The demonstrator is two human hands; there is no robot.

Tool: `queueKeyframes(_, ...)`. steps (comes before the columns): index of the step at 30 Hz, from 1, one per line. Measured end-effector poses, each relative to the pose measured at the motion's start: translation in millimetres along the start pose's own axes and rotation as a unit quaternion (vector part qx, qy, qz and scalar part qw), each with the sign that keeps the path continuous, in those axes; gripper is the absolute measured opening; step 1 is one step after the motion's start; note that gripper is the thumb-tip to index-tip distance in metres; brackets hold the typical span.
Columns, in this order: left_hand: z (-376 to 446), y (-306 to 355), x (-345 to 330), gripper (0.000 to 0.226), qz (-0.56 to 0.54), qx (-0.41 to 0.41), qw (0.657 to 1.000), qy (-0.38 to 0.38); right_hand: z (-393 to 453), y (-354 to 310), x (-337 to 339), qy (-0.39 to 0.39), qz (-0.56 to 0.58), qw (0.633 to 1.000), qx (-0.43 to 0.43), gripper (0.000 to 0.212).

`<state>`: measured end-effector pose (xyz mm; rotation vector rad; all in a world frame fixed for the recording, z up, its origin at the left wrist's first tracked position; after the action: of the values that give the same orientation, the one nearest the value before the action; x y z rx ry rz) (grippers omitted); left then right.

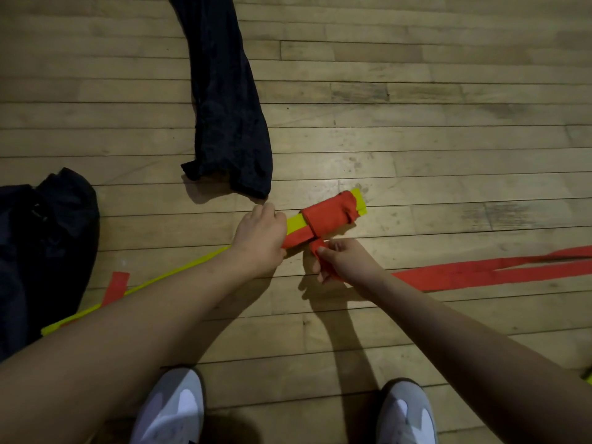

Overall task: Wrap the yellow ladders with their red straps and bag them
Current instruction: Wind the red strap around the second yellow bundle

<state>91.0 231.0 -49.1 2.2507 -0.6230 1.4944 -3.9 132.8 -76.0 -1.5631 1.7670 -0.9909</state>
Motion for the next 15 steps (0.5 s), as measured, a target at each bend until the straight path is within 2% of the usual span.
queueKeyframes(3,3,-2,5,0.054,0.031,0.019,0.999,0.031,4,-9,-5,-0.015,-0.025,1.0,0.011,0.029)
queueKeyframes(5,5,-1,3,0.05,0.047,0.025,0.998,0.035,6,-16,-9,-0.037,-0.035,0.999,0.012,0.026)
queueKeyframes(8,7,-7,2,0.047,0.056,0.05,0.995,0.062,6,-17,-9,-0.06,-0.004,0.998,-0.011,0.016)
queueKeyframes(11,5,-7,-3,0.053,0.115,0.024,0.99,0.081,4,-12,-6,-0.062,0.06,0.996,-0.038,0.013)
queueKeyframes(15,-9,3,-19,0.064,0.109,-0.006,0.993,0.049,1,-2,-3,-0.036,0.107,0.992,-0.064,0.016)
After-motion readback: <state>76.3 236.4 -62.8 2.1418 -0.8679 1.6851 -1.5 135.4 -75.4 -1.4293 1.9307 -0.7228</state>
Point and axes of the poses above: each hand's wrist, its own z-axis towards the middle knuckle, its own x-axis out of the back of the hand, y = z × x, the point moved 8 cm from there along z, towards the middle knuckle, and after that the axes turned 8 degrees about x, right-handed, at the moved point
